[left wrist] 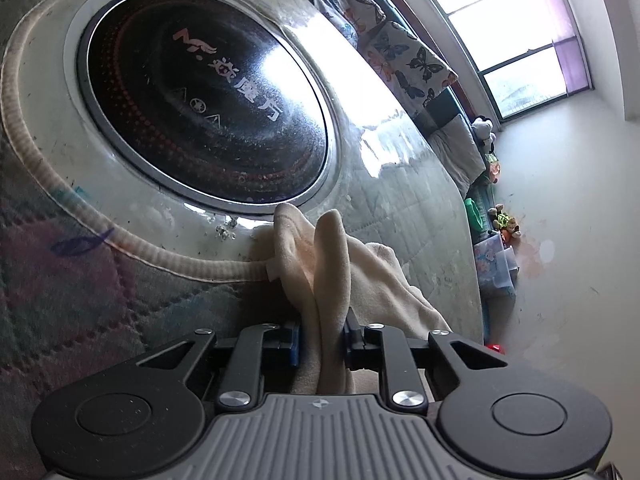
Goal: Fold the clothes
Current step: 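Grasp the sweatshirt edge with the right tool beside the left tool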
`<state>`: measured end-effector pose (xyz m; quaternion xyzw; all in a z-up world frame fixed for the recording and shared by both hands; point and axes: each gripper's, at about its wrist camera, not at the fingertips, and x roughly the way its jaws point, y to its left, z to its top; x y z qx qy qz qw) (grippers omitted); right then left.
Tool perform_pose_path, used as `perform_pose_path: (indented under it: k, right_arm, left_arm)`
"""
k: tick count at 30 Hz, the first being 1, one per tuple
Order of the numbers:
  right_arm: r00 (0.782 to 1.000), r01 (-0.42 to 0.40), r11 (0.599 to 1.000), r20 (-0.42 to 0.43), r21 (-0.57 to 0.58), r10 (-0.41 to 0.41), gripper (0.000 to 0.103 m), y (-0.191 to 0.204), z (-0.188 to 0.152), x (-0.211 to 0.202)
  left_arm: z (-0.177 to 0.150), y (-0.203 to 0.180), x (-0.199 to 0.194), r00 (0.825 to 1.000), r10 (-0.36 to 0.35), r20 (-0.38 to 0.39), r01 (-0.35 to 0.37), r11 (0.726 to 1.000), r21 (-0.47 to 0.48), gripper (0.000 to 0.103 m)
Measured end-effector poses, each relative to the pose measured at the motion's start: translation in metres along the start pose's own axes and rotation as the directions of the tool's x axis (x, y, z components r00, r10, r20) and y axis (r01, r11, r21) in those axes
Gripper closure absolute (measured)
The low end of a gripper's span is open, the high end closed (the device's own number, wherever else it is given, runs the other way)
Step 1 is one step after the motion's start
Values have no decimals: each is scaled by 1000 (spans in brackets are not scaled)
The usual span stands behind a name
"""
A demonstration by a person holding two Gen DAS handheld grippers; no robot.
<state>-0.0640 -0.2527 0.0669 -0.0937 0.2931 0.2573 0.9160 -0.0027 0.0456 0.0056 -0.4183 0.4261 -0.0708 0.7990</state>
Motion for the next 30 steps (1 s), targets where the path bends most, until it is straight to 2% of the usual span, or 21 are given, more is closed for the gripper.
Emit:
perform_pose_path:
  k: [5, 8, 11, 20, 21, 23, 25, 30]
  right_arm:
    - [992, 128, 980, -19, 150, -127, 77, -55, -10, 12]
    - [988, 157, 957, -37, 245, -153, 76, -83, -17, 22]
    - [986, 168, 933, -55, 317, -159, 71, -100, -24, 30]
    - [992, 129, 900, -54, 417, -117, 70, -119, -41, 38]
    - [992, 124, 896, -53, 427, -112, 71, -121, -43, 39]
    - [994, 110, 891, -52, 440, -98, 83, -120, -43, 37]
    - [995, 98, 889, -42, 446, -88, 91, -120, -45, 34]
    - [995, 95, 891, -3, 445, -104, 93, -113, -39, 23]
  left_arm:
    - [1, -4, -1, 1000, 11, 3, -11, 1000, 21, 82]
    - [1, -6, 0, 1000, 15, 5, -16, 999, 32, 82]
    - [1, -7, 1, 1000, 17, 5, -18, 999, 39, 82]
    - [3, -14, 2, 999, 37, 9, -38, 995, 92, 82]
    - [2, -16, 2, 999, 42, 12, -43, 994, 102, 82]
    - [2, -19, 3, 998, 53, 19, -55, 991, 124, 82]
    - [1, -24, 3, 998, 63, 26, -66, 986, 154, 82]
    - [1, -38, 2, 996, 72, 44, -80, 970, 228, 85]
